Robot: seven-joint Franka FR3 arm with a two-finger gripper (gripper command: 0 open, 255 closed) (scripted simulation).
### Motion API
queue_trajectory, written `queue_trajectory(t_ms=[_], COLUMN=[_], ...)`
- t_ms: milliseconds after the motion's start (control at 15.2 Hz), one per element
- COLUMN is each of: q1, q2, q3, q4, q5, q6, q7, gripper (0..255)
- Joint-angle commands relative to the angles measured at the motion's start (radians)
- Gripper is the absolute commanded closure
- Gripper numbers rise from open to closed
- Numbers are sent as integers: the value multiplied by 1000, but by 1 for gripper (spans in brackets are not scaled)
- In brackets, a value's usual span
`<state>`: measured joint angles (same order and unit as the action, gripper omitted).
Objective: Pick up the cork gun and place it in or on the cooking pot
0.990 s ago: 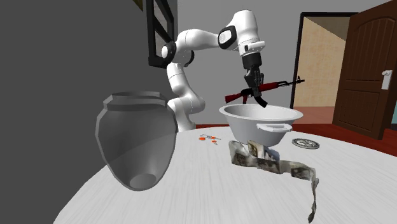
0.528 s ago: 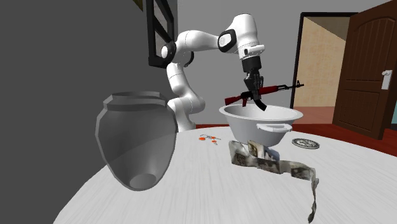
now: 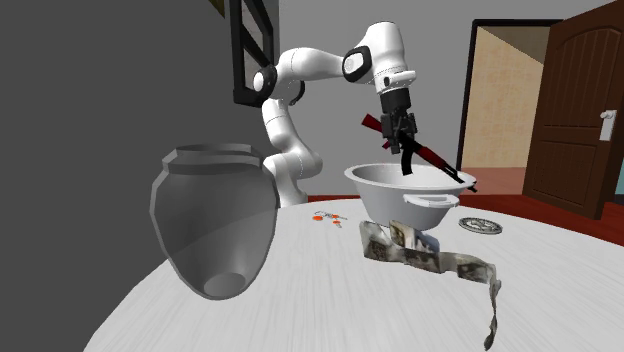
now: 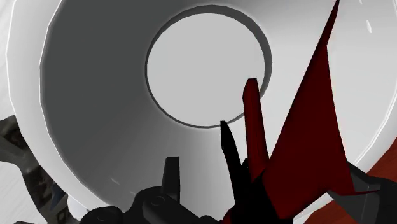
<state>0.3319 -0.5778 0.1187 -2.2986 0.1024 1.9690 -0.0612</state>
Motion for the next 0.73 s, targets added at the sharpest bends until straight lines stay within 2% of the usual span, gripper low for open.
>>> queue_trajectory(t_ms=[0,198,660], q1=[-1,-2,-2], q2=[-7,-19,-19], q3=[-3,-10,-10], q4=[27,110,110], q5=[-1,-5,-5], q6=[-35,-130,-130], q7=[0,1,1], gripper=[0,0,0])
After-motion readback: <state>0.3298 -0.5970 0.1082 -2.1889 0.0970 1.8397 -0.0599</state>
